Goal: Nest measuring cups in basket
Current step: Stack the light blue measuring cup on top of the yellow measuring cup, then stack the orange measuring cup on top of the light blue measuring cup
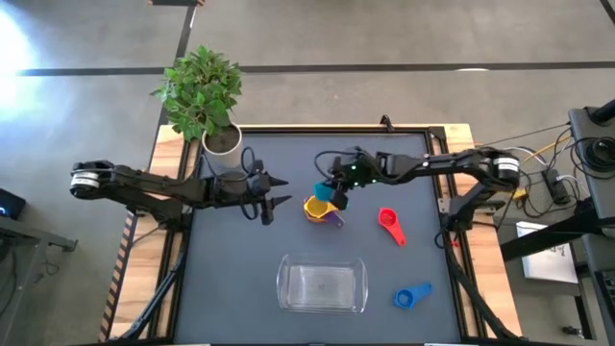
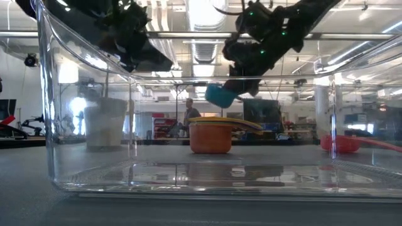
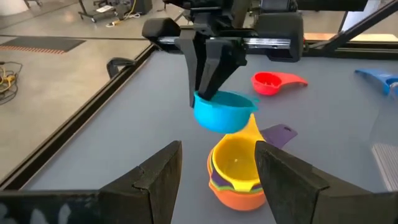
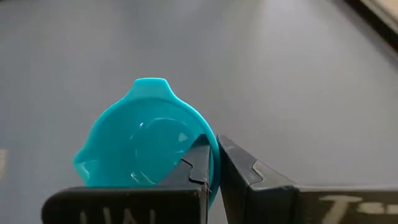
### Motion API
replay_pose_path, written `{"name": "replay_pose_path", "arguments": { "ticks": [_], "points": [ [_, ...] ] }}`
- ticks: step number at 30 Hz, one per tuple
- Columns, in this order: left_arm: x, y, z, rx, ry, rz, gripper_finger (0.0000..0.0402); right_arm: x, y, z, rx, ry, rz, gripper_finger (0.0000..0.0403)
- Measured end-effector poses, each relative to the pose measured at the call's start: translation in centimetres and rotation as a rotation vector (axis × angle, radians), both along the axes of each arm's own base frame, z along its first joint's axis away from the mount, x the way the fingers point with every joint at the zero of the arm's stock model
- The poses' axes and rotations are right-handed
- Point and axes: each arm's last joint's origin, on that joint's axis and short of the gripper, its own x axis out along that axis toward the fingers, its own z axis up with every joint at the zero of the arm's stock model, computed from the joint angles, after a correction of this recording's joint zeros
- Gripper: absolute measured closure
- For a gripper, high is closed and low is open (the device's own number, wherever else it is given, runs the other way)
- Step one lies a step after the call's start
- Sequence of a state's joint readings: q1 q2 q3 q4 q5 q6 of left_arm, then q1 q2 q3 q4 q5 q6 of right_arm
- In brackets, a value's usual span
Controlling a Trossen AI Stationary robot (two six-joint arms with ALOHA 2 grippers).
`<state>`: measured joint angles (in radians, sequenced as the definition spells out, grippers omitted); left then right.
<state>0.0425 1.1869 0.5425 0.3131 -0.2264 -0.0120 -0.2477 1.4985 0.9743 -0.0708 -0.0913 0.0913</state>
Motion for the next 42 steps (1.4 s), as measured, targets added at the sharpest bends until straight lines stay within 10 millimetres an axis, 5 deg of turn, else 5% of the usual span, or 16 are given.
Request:
{"name": "replay_pose_path", "arguments": {
  "ticks": [12, 22, 31, 42],
  "points": [
    [-1.1, 0.0, -0.3, -0.029, -0.048, 0.01, 0.0215, 3.0, 0.2, -1.9, 0.099, 0.103, 0.112, 0.0384],
    [-1.1, 0.0, -0.4, -0.03, -0.045, 0.01, 0.0215, 3.0, 0.2, -1.4, 0.099, 0.19, 0.131, 0.0273],
    [-1.1, -0.1, -0.4, -0.031, -0.037, 0.01, 0.0215, -3.0, 2.7, 3.0, 0.051, 0.246, 0.053, 0.0244],
    [-1.0, -0.1, -0.3, -0.055, -0.059, 0.017, 0.0215, -12.0, 5.8, -1.2, 0.102, 0.305, -0.211, 0.0254]
  ]
}}
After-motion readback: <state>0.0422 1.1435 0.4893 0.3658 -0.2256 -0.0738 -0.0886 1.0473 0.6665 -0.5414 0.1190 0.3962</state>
